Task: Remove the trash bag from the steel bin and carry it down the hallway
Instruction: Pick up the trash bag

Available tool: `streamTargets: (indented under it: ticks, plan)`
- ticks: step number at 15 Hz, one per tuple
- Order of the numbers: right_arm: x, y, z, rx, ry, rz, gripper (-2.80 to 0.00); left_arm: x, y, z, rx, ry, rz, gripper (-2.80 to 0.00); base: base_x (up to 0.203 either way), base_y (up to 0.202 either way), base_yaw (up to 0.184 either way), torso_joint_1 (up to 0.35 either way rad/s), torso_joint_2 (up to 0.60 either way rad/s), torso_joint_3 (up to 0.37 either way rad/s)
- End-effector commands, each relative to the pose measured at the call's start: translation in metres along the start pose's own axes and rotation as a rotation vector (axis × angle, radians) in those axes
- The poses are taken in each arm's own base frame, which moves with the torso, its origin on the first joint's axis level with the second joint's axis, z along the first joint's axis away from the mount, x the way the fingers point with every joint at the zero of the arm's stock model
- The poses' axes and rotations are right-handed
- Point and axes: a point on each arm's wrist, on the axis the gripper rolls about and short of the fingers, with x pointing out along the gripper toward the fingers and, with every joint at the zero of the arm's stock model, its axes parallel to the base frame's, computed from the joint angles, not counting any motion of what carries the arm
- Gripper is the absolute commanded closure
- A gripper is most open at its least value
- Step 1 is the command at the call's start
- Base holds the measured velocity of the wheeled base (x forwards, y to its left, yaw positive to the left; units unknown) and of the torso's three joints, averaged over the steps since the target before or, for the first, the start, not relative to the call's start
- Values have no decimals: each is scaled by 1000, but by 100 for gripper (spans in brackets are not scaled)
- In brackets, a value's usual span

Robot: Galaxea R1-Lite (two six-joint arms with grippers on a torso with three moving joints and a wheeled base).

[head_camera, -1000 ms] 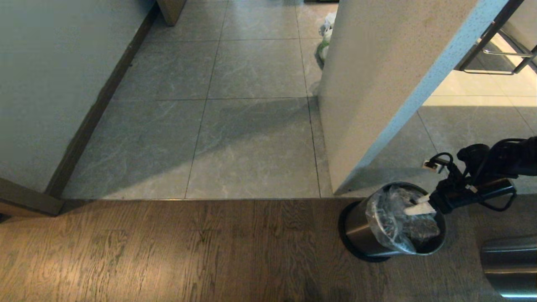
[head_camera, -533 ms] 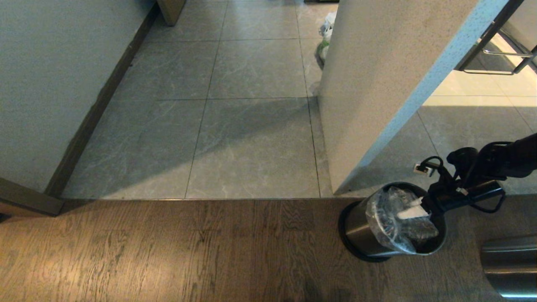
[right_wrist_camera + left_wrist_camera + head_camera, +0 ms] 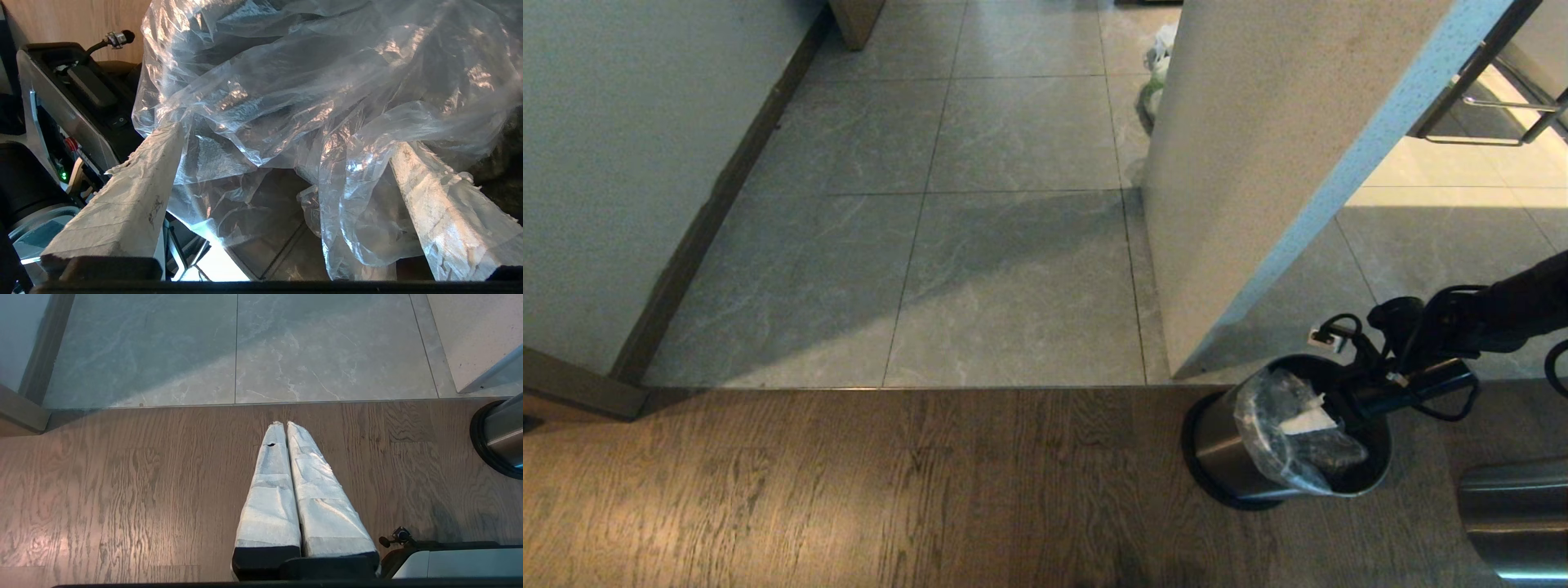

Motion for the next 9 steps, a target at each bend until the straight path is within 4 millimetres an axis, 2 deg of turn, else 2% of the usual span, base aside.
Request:
streamTargets:
  ticks: [1,6,9]
  plan:
    - [5,-1,-1,0,5,12,-280,0,0,0,0,0,0,0,0,0,0,0,0,0]
    - [7,-5,5,-15,-3,4,-280,0,0,0,0,0,0,0,0,0,0,0,0,0]
    - [3,-7,2,43,-2,-8,-280,0,0,0,0,0,0,0,0,0,0,0,0,0]
